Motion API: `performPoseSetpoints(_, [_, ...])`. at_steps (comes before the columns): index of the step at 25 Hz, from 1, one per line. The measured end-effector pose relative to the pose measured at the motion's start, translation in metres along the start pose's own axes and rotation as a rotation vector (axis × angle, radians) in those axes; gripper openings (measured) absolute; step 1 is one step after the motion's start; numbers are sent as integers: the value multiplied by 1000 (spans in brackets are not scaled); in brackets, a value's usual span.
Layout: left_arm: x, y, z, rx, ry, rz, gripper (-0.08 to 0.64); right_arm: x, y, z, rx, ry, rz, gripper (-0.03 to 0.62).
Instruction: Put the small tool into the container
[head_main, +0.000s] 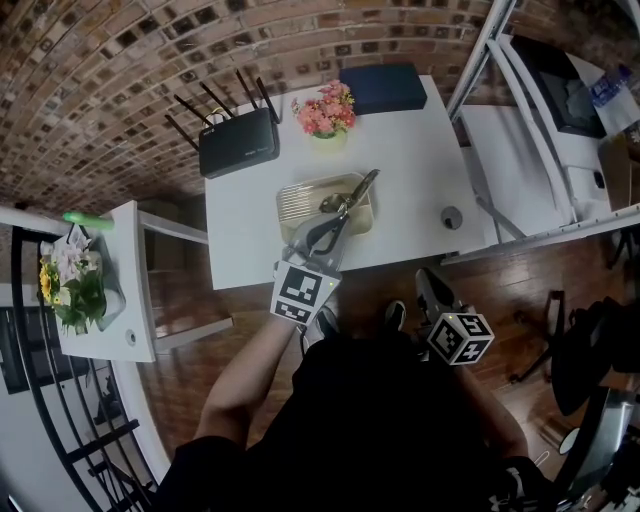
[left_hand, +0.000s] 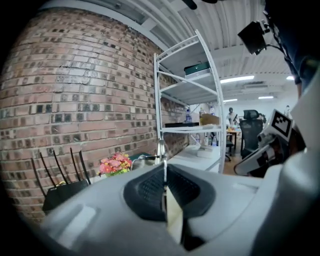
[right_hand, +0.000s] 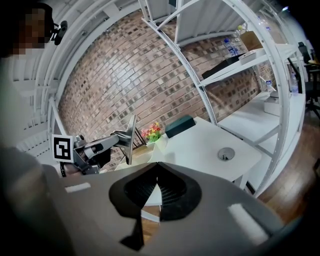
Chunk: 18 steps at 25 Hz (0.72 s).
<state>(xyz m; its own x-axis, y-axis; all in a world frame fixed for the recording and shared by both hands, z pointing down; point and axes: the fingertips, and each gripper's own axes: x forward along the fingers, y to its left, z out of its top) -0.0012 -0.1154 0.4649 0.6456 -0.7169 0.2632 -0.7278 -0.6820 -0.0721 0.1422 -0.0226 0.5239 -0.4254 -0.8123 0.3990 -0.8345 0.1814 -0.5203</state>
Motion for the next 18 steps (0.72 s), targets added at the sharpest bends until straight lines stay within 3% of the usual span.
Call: performPoseSetpoints(18, [25,-12,-58,59,147,-6,5,4,-8,-1,17,19,-13,11])
